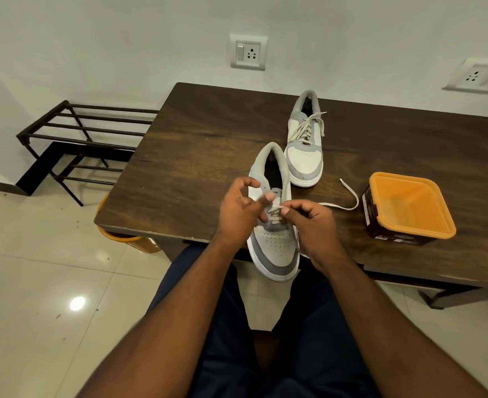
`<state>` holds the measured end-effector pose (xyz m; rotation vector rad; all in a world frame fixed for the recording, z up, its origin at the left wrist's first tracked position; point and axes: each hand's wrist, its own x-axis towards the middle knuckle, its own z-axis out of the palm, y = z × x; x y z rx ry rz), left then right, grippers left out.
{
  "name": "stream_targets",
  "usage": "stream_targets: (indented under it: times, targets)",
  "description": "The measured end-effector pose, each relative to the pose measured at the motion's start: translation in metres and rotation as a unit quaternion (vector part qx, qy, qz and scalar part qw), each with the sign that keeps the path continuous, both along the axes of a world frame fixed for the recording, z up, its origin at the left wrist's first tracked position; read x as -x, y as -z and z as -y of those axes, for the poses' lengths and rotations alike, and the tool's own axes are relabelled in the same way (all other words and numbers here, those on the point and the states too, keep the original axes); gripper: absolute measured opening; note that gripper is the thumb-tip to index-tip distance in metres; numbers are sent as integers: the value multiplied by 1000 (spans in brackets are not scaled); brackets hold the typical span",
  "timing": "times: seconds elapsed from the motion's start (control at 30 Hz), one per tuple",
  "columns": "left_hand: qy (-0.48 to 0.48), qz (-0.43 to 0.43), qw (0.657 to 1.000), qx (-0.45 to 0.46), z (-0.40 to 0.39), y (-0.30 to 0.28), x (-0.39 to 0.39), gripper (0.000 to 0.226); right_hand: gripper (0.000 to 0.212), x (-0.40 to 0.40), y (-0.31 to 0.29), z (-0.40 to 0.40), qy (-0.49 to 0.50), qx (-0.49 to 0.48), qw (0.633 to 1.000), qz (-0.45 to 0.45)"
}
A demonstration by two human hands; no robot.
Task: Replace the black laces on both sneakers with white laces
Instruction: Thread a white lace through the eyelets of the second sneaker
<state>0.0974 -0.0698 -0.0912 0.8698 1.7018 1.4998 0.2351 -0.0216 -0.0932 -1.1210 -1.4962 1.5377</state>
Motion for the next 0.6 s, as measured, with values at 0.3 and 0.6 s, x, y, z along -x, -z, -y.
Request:
stream_targets:
  times: [0.3, 0.6]
  targets:
    - [-46, -142, 986, 72, -36, 21, 6, 30, 10, 18, 2, -23, 72, -100, 989, 82]
    - [-60, 33, 997, 40, -17, 33, 13, 23, 15, 29, 10, -33, -61, -280, 916, 280]
